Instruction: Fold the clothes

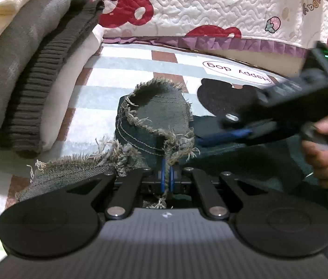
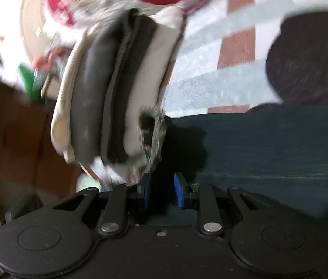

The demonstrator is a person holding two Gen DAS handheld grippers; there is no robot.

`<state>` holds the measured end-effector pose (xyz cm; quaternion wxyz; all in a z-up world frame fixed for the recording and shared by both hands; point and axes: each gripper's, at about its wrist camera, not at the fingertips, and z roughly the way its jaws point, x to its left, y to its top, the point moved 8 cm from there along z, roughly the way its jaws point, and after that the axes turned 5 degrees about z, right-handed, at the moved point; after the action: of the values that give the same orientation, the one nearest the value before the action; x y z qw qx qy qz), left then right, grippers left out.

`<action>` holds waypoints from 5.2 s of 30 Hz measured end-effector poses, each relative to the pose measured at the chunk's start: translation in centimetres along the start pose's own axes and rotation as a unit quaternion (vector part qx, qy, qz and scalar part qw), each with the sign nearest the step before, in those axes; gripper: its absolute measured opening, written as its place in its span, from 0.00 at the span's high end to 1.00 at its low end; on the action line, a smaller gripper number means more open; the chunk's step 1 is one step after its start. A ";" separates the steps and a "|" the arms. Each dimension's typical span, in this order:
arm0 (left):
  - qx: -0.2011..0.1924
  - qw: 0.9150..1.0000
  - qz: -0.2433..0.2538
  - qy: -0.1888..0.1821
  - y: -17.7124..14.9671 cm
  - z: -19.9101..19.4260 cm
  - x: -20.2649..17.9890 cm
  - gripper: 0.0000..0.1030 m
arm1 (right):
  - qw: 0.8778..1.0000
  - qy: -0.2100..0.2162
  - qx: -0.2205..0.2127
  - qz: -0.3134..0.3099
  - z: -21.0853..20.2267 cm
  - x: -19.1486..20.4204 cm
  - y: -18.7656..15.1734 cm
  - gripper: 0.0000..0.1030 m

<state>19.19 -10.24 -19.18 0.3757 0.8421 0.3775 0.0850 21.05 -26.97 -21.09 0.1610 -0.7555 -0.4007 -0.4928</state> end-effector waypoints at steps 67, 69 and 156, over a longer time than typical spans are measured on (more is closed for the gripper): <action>-0.136 0.988 -0.042 0.056 3.3 -7.1 3.8 0.96 | 0.964 -0.086 -0.061 -0.244 -10.0 2.6 -2.4 0.64; -0.155 0.984 -0.073 0.047 3.2 -8.4 4.6 0.97 | 0.954 -0.184 -0.114 -0.208 -15.2 -2.6 -1.6 0.63; -0.038 0.988 -0.059 0.134 18.9 16.7 9.7 0.95 | 0.764 -0.427 -0.464 0.132 -64.1 -32.1 14.2 0.43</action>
<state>43.92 -21.15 -19.09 0.3578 0.7842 0.4702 0.1894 -13.73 -91.15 -17.31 -0.3336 -0.9158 -0.0463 -0.2187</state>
